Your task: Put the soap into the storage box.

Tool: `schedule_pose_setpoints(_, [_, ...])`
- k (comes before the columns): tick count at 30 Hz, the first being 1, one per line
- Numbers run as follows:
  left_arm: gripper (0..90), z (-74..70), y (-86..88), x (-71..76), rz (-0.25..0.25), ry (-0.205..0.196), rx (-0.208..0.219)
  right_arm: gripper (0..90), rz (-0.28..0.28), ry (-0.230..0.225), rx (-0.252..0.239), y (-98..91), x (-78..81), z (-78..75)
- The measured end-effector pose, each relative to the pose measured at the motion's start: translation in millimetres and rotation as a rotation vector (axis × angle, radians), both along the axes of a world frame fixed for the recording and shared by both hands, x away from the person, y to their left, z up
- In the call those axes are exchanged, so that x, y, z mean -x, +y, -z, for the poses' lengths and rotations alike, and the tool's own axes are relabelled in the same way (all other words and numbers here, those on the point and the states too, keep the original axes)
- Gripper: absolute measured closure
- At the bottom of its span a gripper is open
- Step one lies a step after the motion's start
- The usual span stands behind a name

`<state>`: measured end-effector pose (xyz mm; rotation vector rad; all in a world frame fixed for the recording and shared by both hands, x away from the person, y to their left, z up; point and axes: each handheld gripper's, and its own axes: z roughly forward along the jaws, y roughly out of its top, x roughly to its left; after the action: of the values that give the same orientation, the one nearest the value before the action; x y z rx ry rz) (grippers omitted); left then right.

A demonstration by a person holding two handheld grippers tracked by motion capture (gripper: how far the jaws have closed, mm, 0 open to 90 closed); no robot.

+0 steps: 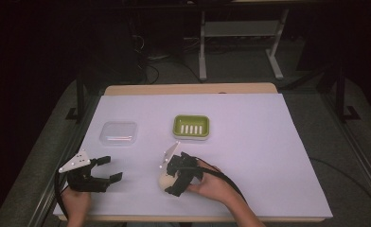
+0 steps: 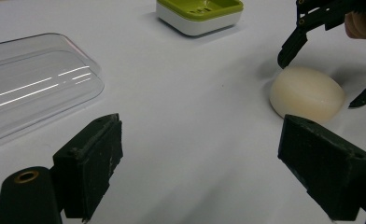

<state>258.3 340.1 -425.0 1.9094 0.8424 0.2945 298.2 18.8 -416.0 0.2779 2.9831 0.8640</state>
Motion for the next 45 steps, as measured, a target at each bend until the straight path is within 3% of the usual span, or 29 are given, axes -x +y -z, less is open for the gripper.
schedule_pose_setpoints(8, [13.3,0.1,-0.7,-0.1,0.001,-0.001,0.001,15.5,-0.001,0.026,0.02,5.6,-1.2,6.6])
schedule_pose_setpoints(25, [13.3,-0.1,-0.3,-0.1,-0.001,-0.002,0.004,18.9,-0.012,0.018,0.052,13.1,-2.8,15.8])
schedule_pose_setpoints(28, [13.2,0.0,-0.2,-0.2,-0.001,-0.001,0.004,22.5,-0.019,0.02,0.053,13.5,-2.5,15.8])
schedule_pose_setpoints(45, [13.3,-0.1,0.4,-0.4,0.0,0.0,0.005,23.3,-0.048,0.031,0.06,13.4,-4.5,10.0])
